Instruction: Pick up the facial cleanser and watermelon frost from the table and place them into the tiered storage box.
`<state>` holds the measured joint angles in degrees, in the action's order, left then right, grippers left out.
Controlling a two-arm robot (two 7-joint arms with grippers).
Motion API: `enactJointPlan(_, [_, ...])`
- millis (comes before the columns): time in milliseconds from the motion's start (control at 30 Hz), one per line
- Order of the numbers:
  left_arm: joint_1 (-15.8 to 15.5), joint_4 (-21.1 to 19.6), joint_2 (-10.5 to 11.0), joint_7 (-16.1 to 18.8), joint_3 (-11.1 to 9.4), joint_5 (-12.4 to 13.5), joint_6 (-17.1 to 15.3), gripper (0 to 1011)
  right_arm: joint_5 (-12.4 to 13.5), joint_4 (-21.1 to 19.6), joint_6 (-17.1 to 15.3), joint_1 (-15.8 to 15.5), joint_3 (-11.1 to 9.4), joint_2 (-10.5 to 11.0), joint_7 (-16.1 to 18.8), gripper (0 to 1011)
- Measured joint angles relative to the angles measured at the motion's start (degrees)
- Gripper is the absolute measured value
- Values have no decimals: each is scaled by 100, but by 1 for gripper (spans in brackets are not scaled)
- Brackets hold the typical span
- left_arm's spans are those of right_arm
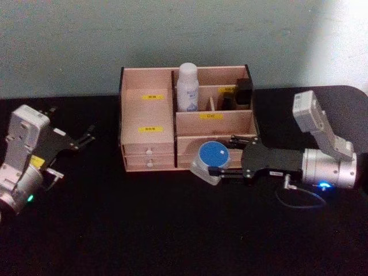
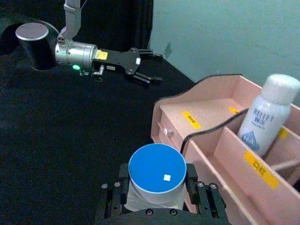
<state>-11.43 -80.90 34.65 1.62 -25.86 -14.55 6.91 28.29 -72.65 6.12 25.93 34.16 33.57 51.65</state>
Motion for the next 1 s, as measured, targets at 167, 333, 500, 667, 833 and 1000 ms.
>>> enactJointPlan(167, [0,0,0,0,0,0,0,1001,-84,150,0,228,118,-134,41,719])
enactJointPlan(333, [0,0,0,0,0,0,0,1001,-162,316,-2,452,250,-289,84,719])
enactJointPlan(500, [0,0,0,0,0,0,0,1002,-194,457,-36,603,328,-421,82,719])
enactJointPlan(667, [0,0,0,0,0,0,0,1001,-172,553,-126,703,363,-531,68,719])
enactJointPlan(833, [0,0,0,0,0,0,0,1001,-76,591,-242,749,362,-637,-25,720])
enactJointPlan(1000, [0,0,0,0,0,0,0,1001,36,591,-283,773,345,-738,-63,719])
